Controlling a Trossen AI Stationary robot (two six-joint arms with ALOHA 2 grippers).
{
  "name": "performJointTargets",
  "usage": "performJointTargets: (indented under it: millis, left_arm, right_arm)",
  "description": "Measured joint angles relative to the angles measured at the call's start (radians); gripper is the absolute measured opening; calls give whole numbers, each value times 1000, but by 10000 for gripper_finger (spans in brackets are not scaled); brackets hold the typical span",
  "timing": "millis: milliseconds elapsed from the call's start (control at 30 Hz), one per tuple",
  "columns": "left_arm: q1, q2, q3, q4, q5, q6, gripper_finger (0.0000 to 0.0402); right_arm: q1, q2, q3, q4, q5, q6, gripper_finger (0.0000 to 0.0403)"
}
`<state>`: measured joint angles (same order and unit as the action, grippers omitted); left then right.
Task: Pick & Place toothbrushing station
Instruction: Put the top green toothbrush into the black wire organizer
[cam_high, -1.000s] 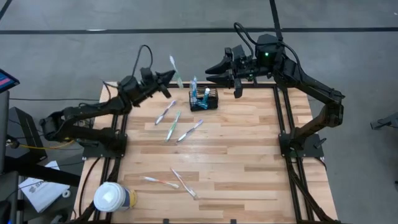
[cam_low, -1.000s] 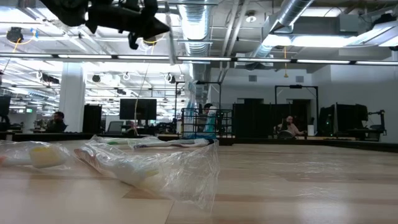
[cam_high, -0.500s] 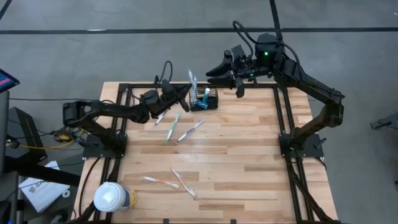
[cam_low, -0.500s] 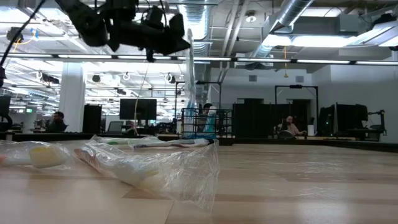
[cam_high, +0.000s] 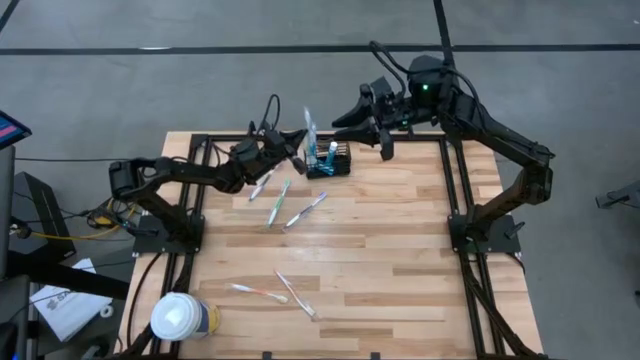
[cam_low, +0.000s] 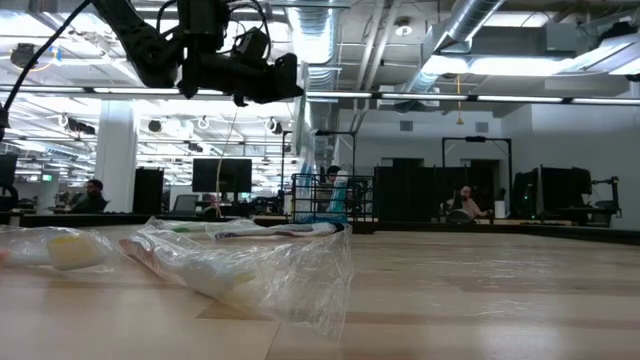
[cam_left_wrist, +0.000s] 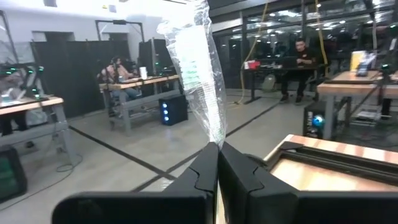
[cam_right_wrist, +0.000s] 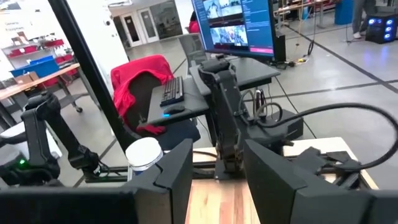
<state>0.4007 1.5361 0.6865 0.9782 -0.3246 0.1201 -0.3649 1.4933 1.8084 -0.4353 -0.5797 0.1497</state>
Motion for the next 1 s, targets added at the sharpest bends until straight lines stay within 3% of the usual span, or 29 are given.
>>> performJointTargets:
  millis: [500, 833, 1000]
  left_arm:
    - [-20, 163, 0, 96, 43, -41, 0]
    - [-13, 181, -2, 102, 42, 6, 0]
    - [2, 181, -67, 103, 41, -26, 0]
  right_arm:
    - [0, 0, 0, -10, 0, -3, 133]
    - [5, 0, 0, -66, -2, -45, 133]
    - [5, 0, 0, -66, -2, -45, 133]
